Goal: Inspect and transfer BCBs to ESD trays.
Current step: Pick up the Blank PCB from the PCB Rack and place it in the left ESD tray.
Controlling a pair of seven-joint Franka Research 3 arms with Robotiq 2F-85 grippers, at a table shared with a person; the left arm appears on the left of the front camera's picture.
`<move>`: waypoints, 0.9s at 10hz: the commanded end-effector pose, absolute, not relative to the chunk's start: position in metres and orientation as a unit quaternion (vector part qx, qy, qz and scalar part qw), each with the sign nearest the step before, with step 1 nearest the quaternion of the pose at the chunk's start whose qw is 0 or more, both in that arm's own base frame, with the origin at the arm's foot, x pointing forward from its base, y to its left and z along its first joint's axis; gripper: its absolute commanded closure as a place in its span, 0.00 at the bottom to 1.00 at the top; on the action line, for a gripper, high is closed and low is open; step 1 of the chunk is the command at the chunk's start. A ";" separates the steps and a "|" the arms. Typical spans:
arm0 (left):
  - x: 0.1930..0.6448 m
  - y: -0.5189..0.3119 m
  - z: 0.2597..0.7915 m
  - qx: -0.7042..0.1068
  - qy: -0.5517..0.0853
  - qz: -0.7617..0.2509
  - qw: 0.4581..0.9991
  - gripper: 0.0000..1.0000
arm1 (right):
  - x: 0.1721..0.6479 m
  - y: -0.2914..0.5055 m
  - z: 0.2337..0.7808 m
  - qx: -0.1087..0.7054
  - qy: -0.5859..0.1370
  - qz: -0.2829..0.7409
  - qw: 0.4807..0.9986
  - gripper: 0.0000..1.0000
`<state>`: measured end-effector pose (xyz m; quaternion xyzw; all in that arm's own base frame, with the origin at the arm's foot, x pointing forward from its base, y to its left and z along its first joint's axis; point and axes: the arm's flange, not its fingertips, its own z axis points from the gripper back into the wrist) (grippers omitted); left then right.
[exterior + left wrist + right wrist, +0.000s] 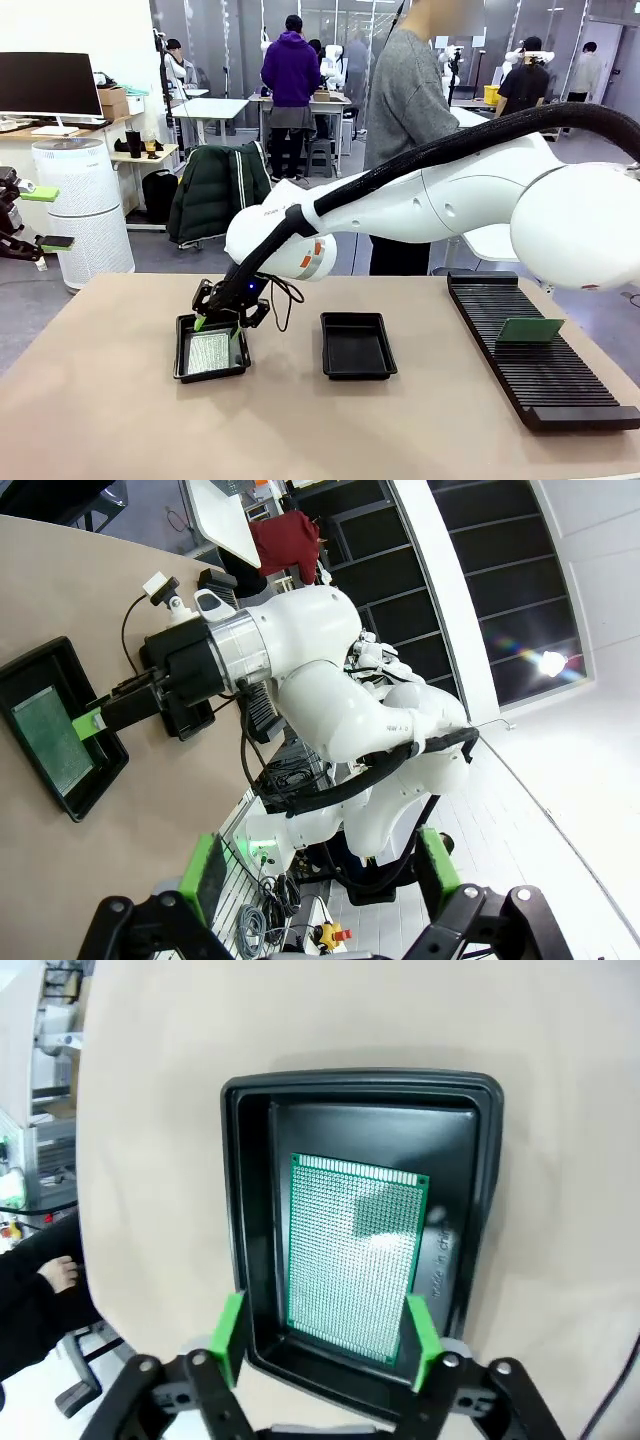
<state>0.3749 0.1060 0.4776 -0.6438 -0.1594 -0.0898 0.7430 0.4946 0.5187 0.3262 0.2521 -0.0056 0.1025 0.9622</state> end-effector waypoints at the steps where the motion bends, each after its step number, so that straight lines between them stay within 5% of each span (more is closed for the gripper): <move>1: 0.374 0.106 0.478 -0.645 -0.161 -0.090 0.742 0.00 | 0.493 0.531 0.345 0.196 -0.010 0.099 0.976 0.02; 9: 0.374 0.106 0.478 -0.645 -0.161 -0.090 0.742 0.00 | 0.452 0.522 0.424 0.104 -0.035 0.110 0.988 0.00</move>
